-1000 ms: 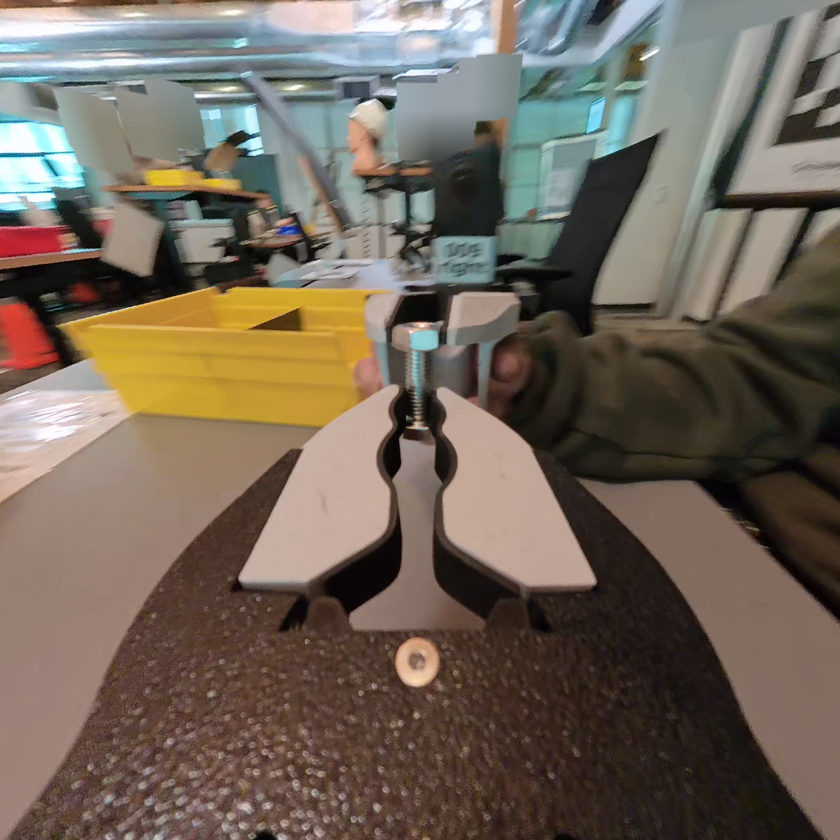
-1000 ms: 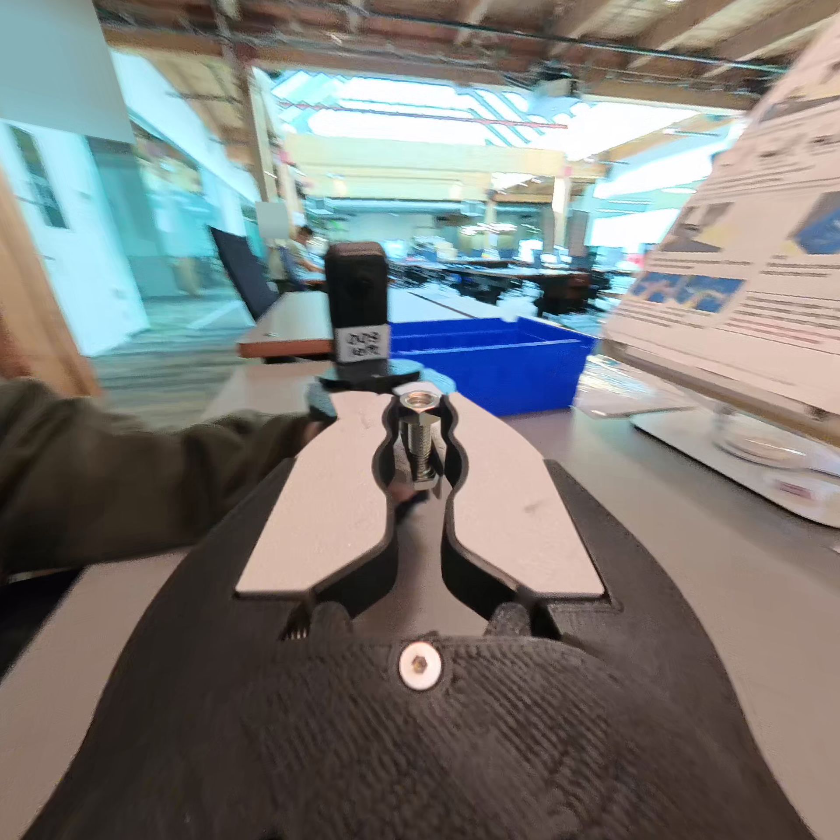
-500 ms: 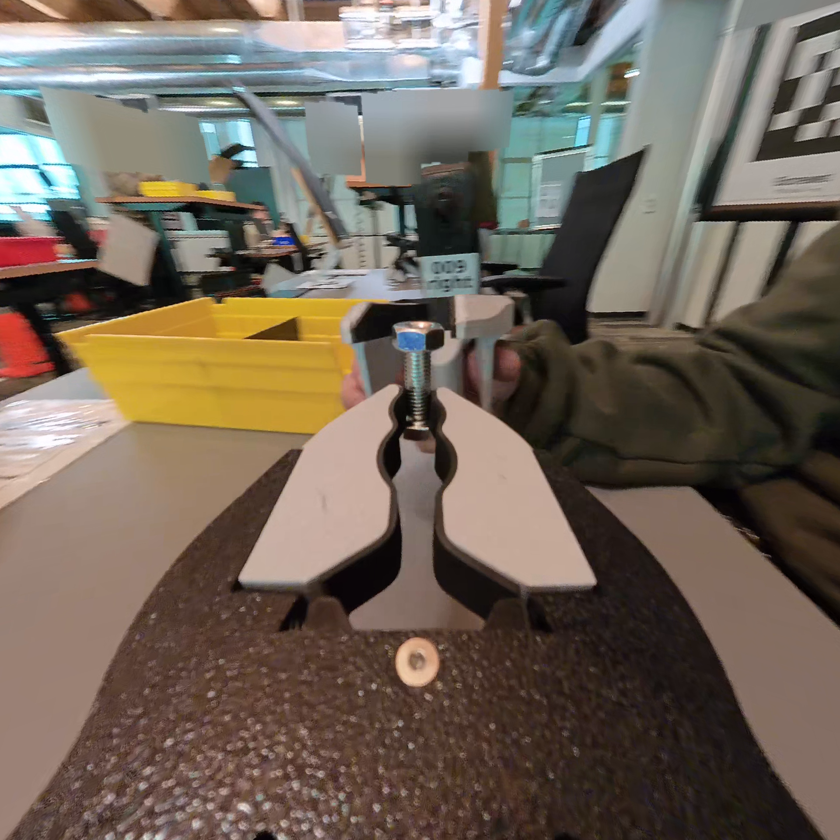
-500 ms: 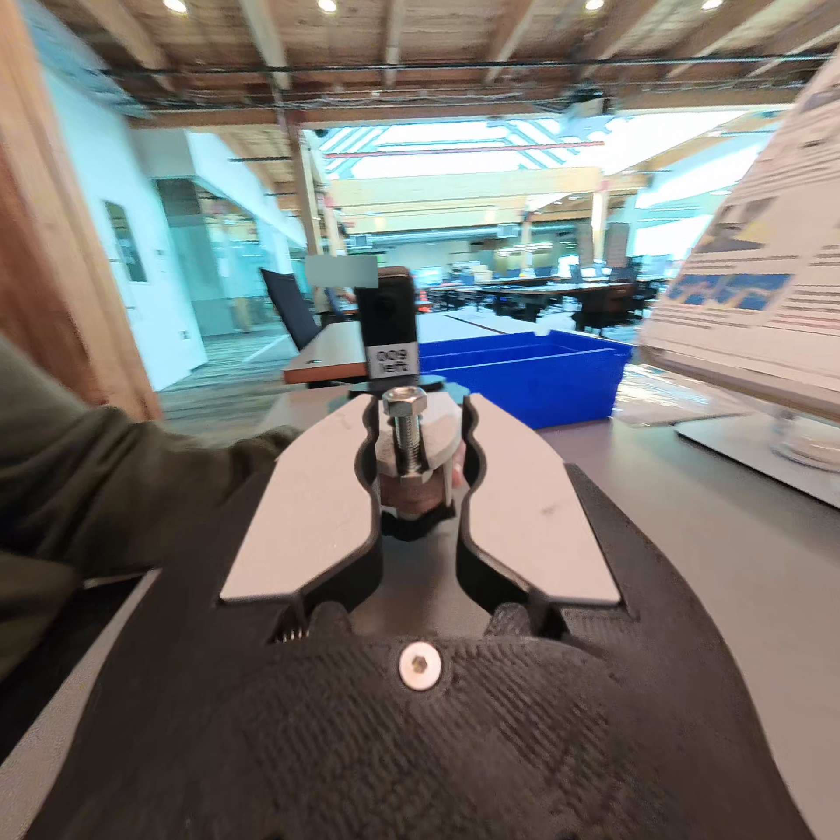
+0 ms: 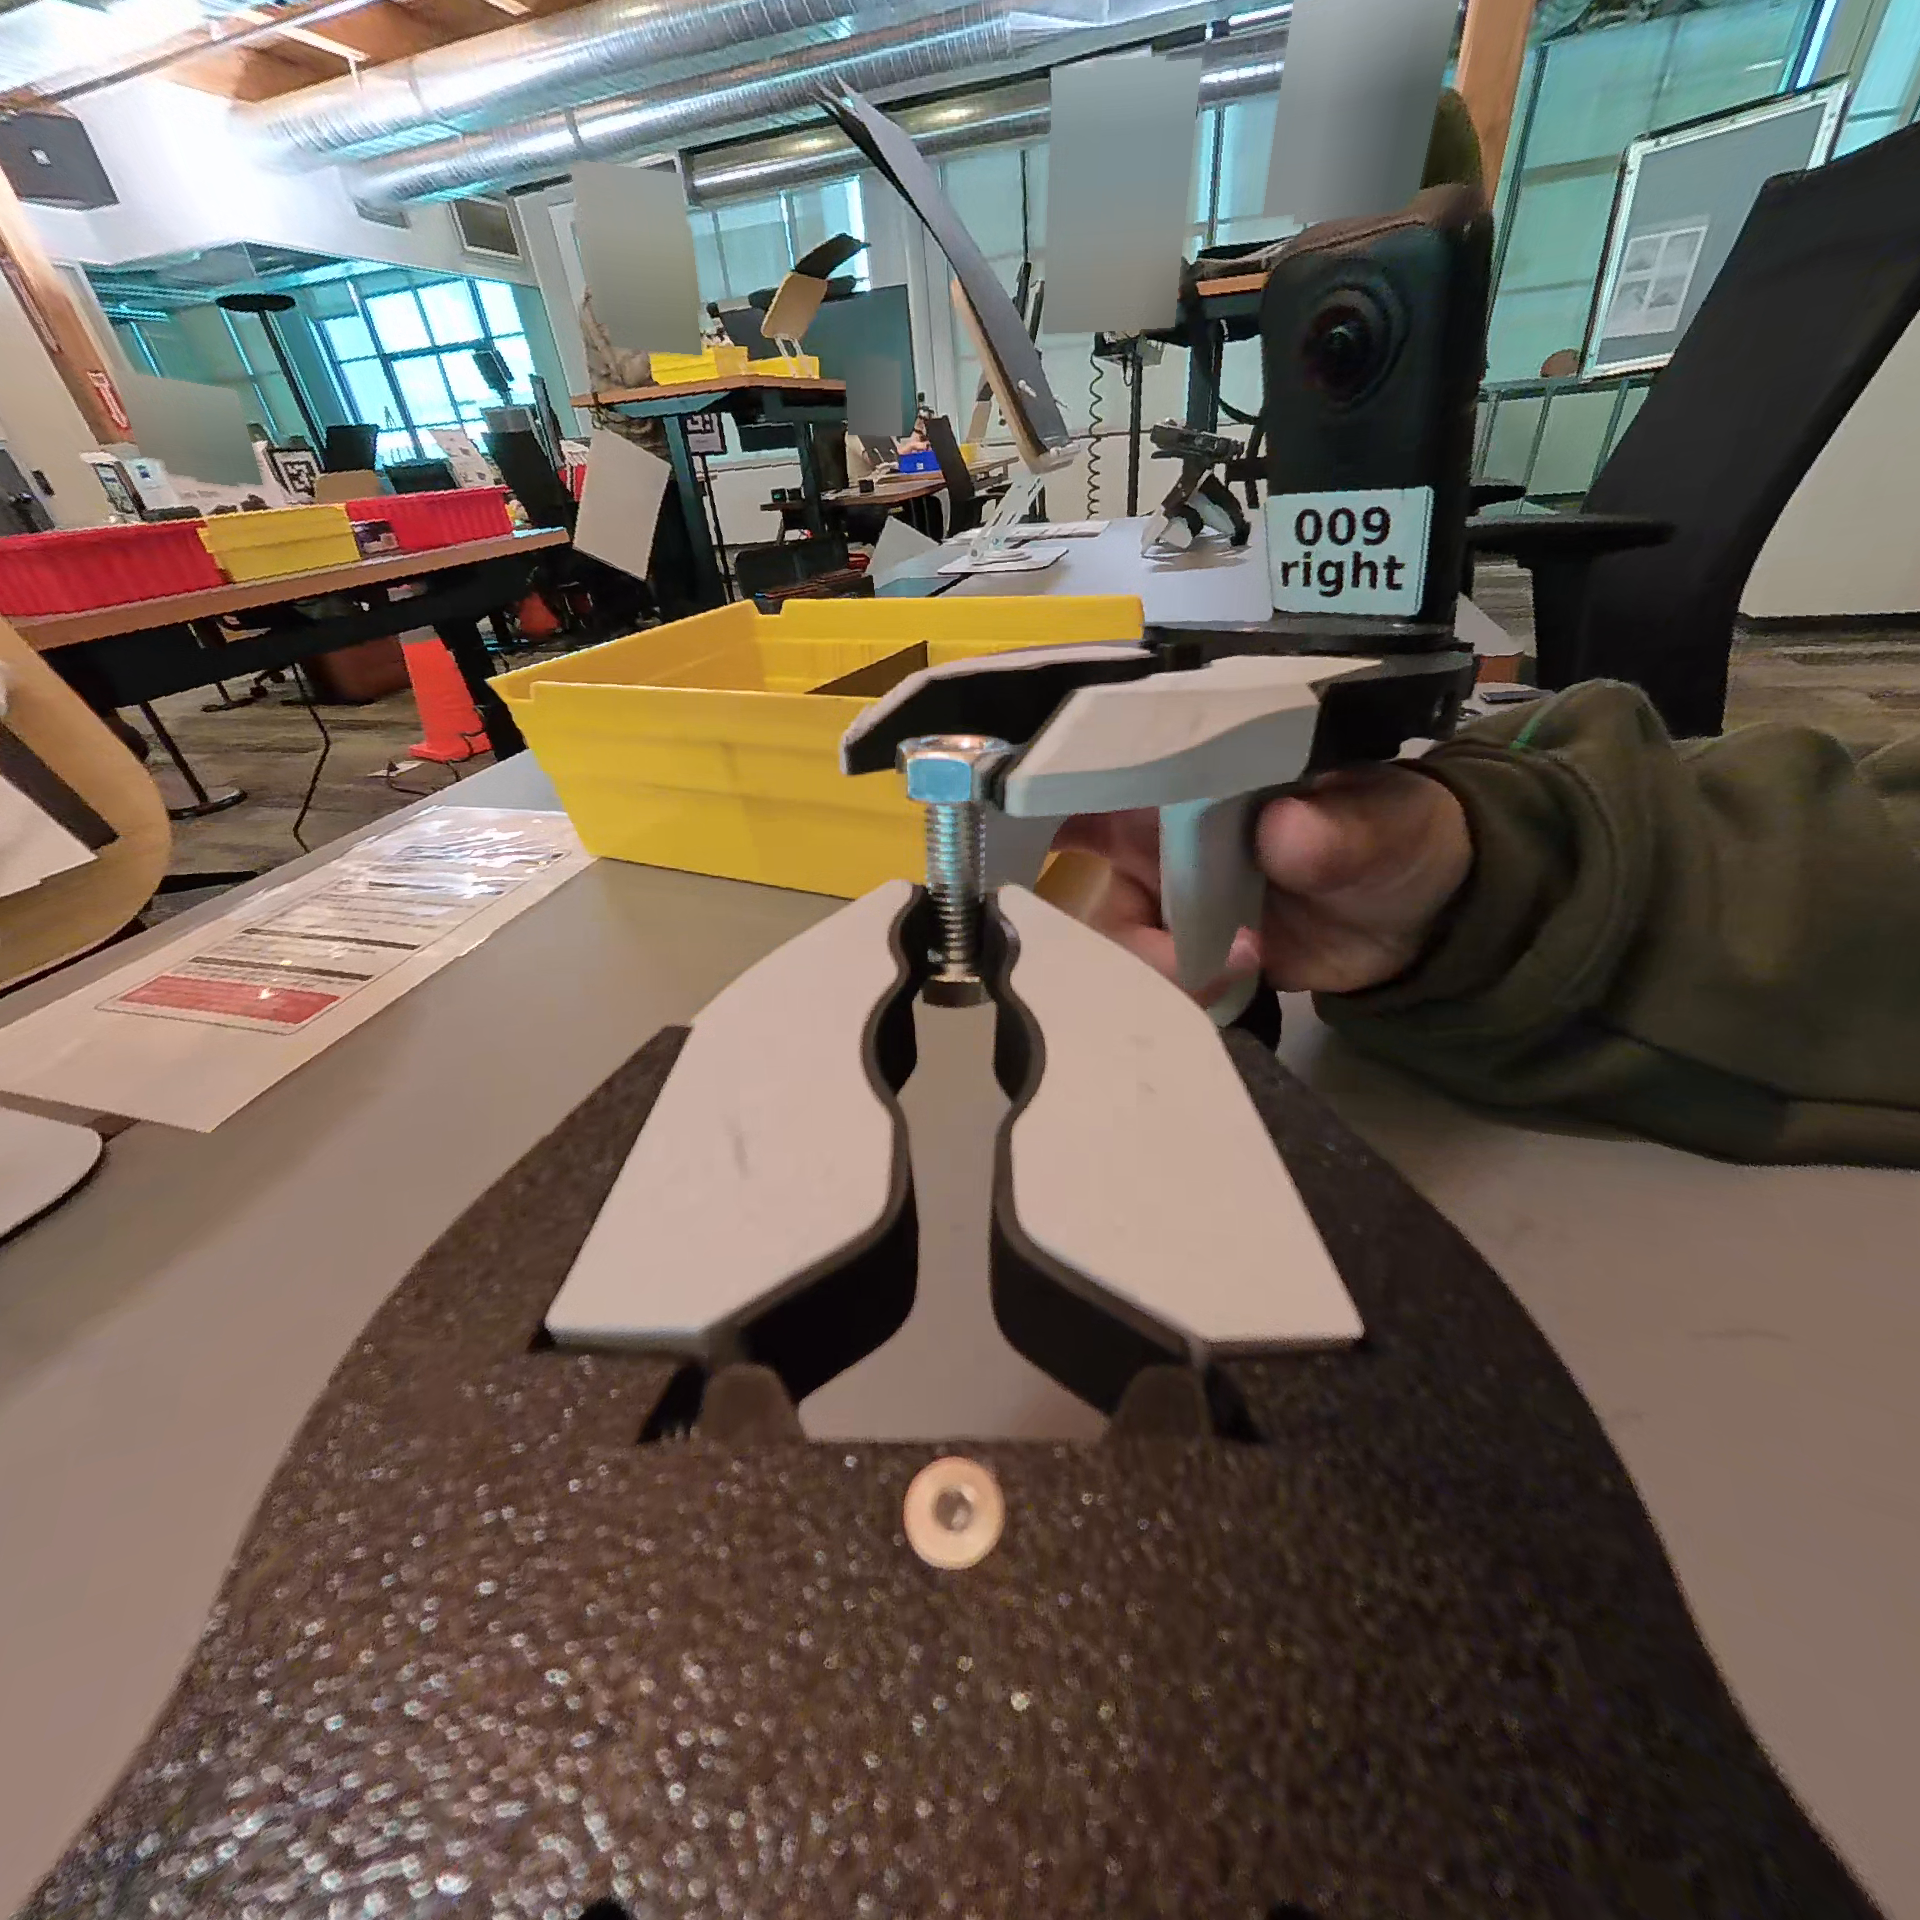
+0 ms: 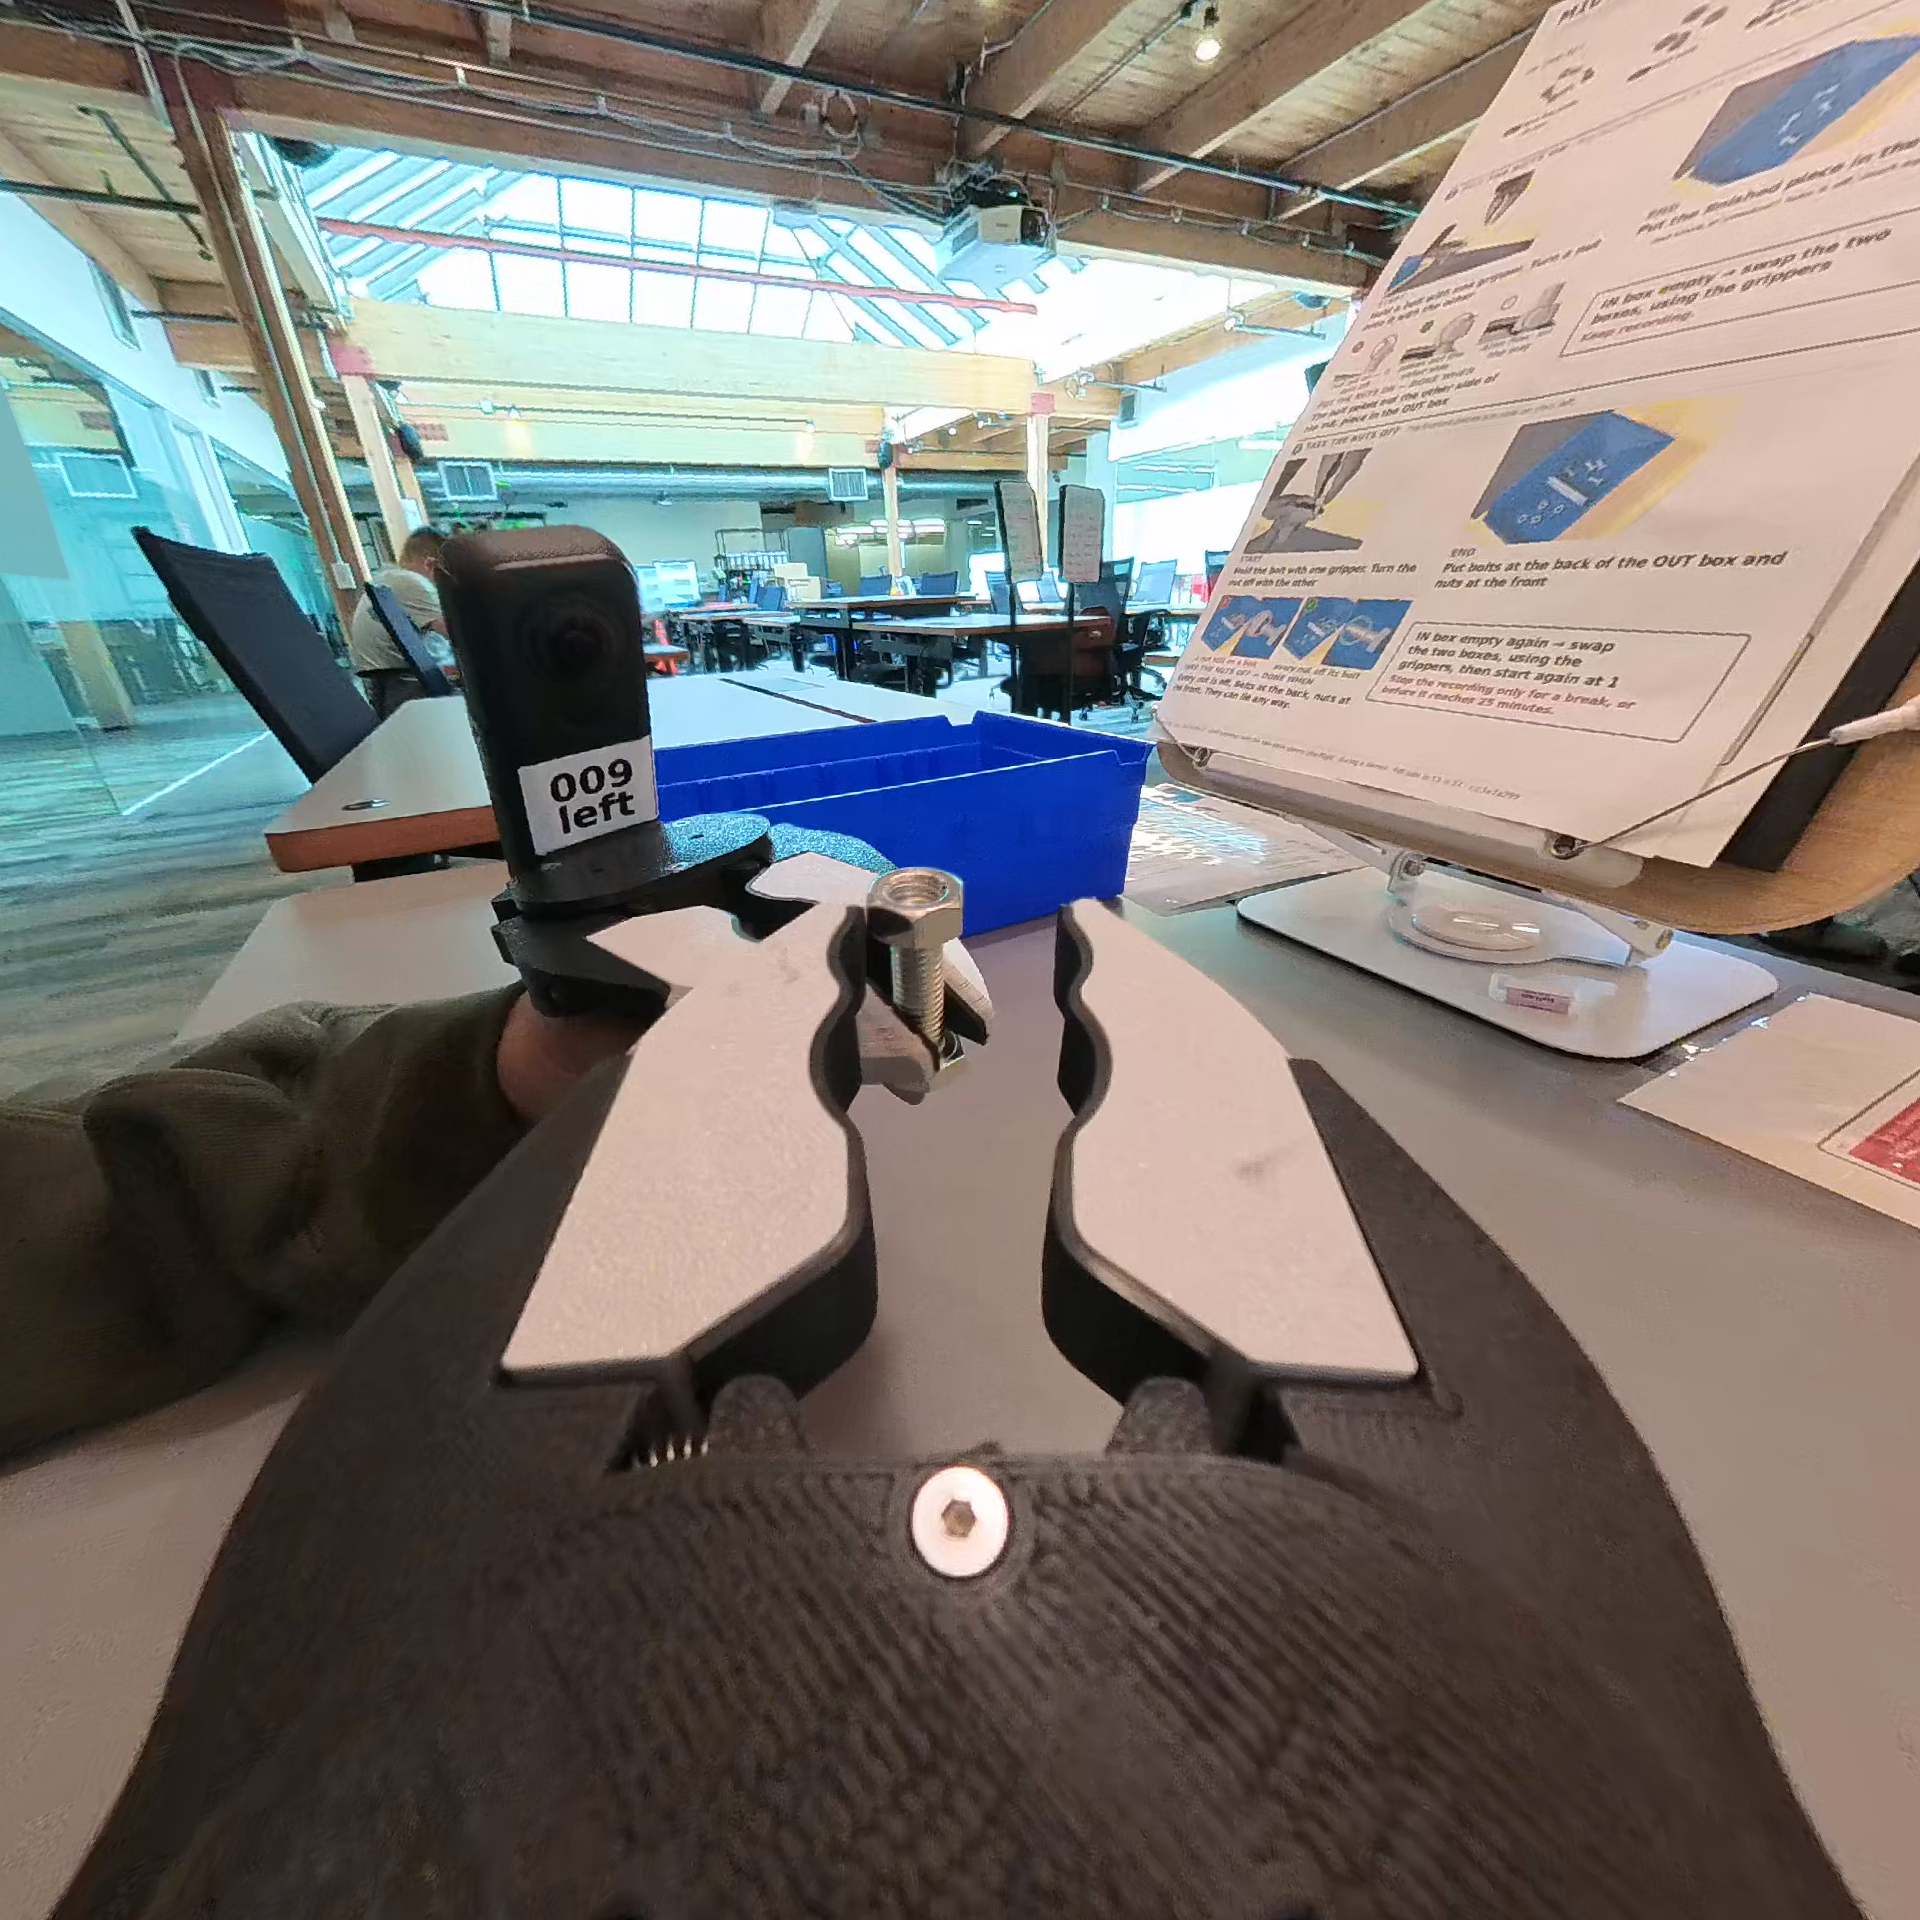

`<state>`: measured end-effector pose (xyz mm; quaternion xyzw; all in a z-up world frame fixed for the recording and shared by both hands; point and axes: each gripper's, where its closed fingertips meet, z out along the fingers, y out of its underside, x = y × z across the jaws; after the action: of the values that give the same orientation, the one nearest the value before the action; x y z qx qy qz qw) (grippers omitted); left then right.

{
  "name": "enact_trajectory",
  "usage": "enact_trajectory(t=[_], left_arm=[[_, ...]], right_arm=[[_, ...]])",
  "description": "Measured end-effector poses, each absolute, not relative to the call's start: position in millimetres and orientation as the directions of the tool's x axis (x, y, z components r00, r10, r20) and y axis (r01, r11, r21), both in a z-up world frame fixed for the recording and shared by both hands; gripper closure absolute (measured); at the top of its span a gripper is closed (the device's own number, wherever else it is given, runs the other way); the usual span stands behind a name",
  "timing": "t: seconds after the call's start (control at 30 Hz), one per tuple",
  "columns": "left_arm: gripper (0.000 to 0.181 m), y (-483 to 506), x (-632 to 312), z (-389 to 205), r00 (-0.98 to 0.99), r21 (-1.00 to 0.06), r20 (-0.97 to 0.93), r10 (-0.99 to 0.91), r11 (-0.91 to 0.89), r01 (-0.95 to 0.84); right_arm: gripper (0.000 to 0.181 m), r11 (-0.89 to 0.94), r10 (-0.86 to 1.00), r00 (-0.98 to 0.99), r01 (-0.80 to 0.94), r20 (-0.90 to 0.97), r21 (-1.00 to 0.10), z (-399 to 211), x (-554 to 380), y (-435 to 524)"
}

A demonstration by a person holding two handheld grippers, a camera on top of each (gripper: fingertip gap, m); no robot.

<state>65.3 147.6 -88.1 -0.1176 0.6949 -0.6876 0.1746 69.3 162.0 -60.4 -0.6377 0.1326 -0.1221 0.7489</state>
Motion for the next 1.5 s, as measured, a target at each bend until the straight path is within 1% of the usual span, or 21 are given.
enact_trajectory(t=[0.1,0.17,0.27,0.37,0.5,0.6,0.67,0.77,0.87,0.9,1.03,1.13,1.17,1.23,1.3,1.4,1.43,1.47,1.5], left_arm=[[0.172,146.7,64.9,-89.4,-0.915,-0.997,-0.075,-0.396,0.029,0.069],[0.172,146.7,63.2,-90.7,-0.922,-0.997,-0.07,-0.38,0.033,0.062],[0.172,145.6,55.3,-90.9,-0.949,-0.999,-0.042,-0.314,0.016,0.039],[0.172,141.2,34.7,-83.2,-0.988,-0.999,0.015,-0.156,-0.054,-0.006],[0.172,137.0,5.5,-75.2,-0.996,-0.991,0.066,0.066,-0.108,-0.073],[0.172,135.6,-8.6,-69.6,-0.983,-0.986,0.074,0.168,-0.137,-0.097],[0.172,134.9,-1.5,-70.0,-0.992,-0.988,0.059,0.112,-0.133,-0.074],[0.172,135.2,14.2,-75.3,-0.998,-0.992,0.06,0.007,-0.11,-0.06],[0.172,136.1,17.9,-76.6,-0.998,-0.993,0.057,-0.02,-0.105,-0.055],[0.172,136.0,15.2,-76.3,-0.998,-0.993,0.058,0.0,-0.105,-0.058],[0.172,132.8,-10.8,-72.1,-0.981,-0.988,0.074,0.18,-0.12,-0.097],[0.172,132.2,-25.0,-74.5,-0.963,-0.991,0.065,0.262,-0.098,-0.094],[0.172,131.7,-27.2,-74.9,-0.961,-0.992,0.058,0.27,-0.095,-0.086],[0.172,131.6,-25.6,-74.8,-0.964,-0.992,0.056,0.258,-0.099,-0.084],[0.172,131.6,-17.4,-75.8,-0.976,-0.992,0.057,0.208,-0.098,-0.079],[0.172,133.0,-0.7,-77.9,-0.992,-0.993,0.063,0.107,-0.094,-0.073],[0.172,133.7,3.9,-77.3,-0.996,-0.993,0.057,0.075,-0.098,-0.065],[0.172,134.2,9.7,-76.6,-0.998,-0.994,0.046,0.031,-0.1,-0.049],[0.172,135.1,16.9,-76.7,-0.999,-0.995,0.034,-0.023,-0.098,-0.031]], right_arm=[[0.153,0.151,-0.343,0.939,0.027,-0.027,-0.988,-60.2,66.7,162.8],[0.164,0.132,-0.315,0.949,0.049,0.005,-0.99,-60.9,60.9,165.4],[0.164,0.101,-0.277,0.96,0.066,0.036,-0.993,-62.1,56.8,166.1],[0.164,0.126,-0.141,0.989,0.059,0.041,-0.99,-57.2,40.8,163.1],[0.164,0.185,0.078,0.997,-0.008,0.007,-0.983,-48.0,14.1,158.7],[0.164,0.22,0.197,0.98,-0.044,0.0,-0.974,-42.2,-2.5,157.3],[0.164,0.231,0.19,0.982,-0.058,-0.014,-0.971,-40.2,-1.2,156.8],[0.164,0.217,0.085,0.996,-0.042,-0.025,-0.975,-44.9,13.9,156.5],[0.164,0.214,0.042,0.998,-0.043,-0.035,-0.976,-47.2,20.7,157.4],[0.164,0.211,0.038,0.999,-0.037,-0.029,-0.977,-47.3,21.2,157.6],[0.164,0.226,0.2,0.98,-0.064,-0.018,-0.972,-42.4,-0.7,154.7],[0.164,0.21,0.306,0.952,-0.089,-0.021,-0.974,-44.0,-15.8,152.6],[0.164,0.201,0.338,0.941,-0.096,-0.023,-0.975,-44.9,-20.5,152.2],[0.164,0.201,0.344,0.938,-0.103,-0.029,-0.974,-44.7,-21.8,152.4],[0.164,0.201,0.306,0.952,-0.088,-0.023,-0.976,-45.3,-16.6,152.7],[0.164,0.215,0.195,0.98,-0.075,-0.033,-0.974,-47.7,-0.3,153.5],[0.158,0.219,0.144,0.989,-0.076,-0.045,-0.973,-48.2,8.0,153.8],[0.146,0.221,0.085,0.995,-0.078,-0.061,-0.972,-48.5,17.4,153.9],[0.143,0.217,0.036,0.997,-0.076,-0.07,-0.973,-48.7,24.9,153.2]])
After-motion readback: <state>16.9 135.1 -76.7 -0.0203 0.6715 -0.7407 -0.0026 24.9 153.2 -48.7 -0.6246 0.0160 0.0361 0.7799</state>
